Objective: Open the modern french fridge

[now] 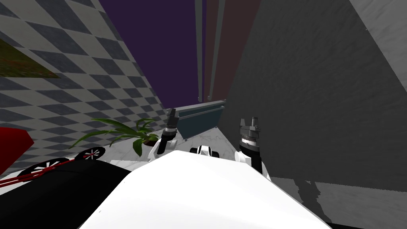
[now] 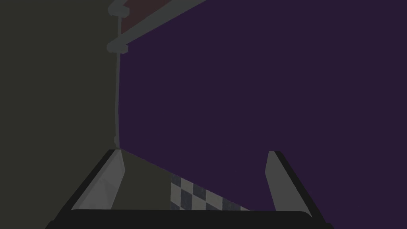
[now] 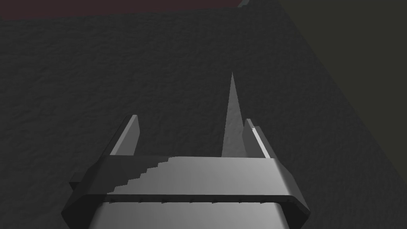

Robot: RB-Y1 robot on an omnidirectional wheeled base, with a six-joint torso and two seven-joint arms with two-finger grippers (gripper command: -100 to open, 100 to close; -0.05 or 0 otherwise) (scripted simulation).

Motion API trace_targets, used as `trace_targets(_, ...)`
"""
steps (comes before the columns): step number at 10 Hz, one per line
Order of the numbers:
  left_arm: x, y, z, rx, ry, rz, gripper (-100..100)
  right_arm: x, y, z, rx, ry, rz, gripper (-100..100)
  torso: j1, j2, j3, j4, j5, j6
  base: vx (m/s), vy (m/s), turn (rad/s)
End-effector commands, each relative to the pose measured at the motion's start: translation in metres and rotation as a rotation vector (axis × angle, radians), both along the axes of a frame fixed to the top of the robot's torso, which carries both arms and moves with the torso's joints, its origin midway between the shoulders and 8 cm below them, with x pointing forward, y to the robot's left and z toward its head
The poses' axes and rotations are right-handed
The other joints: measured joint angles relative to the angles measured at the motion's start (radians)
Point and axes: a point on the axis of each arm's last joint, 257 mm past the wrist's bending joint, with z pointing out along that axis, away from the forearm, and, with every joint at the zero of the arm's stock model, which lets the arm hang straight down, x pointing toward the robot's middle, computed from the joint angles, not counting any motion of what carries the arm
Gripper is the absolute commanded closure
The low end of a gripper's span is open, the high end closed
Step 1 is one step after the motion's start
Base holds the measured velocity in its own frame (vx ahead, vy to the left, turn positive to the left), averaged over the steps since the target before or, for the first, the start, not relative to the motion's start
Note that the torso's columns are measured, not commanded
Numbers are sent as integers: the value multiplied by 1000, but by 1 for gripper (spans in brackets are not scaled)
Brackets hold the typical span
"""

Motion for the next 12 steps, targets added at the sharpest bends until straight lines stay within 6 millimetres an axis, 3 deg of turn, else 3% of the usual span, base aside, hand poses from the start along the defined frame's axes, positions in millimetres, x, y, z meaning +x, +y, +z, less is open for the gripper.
trace_targets(1, 4, 9, -16, -1, 15, 0, -100, 0, 0, 0, 0, 0, 0, 0, -1, 1, 0, 0, 0, 0, 86, -62, 17)
trace_targets(12, 12, 51, -90, -52, 74, 30, -100, 0, 0, 0, 0, 0, 0, 0, 0, 2, 1, 0, 0, 0, 92, -56, 36)
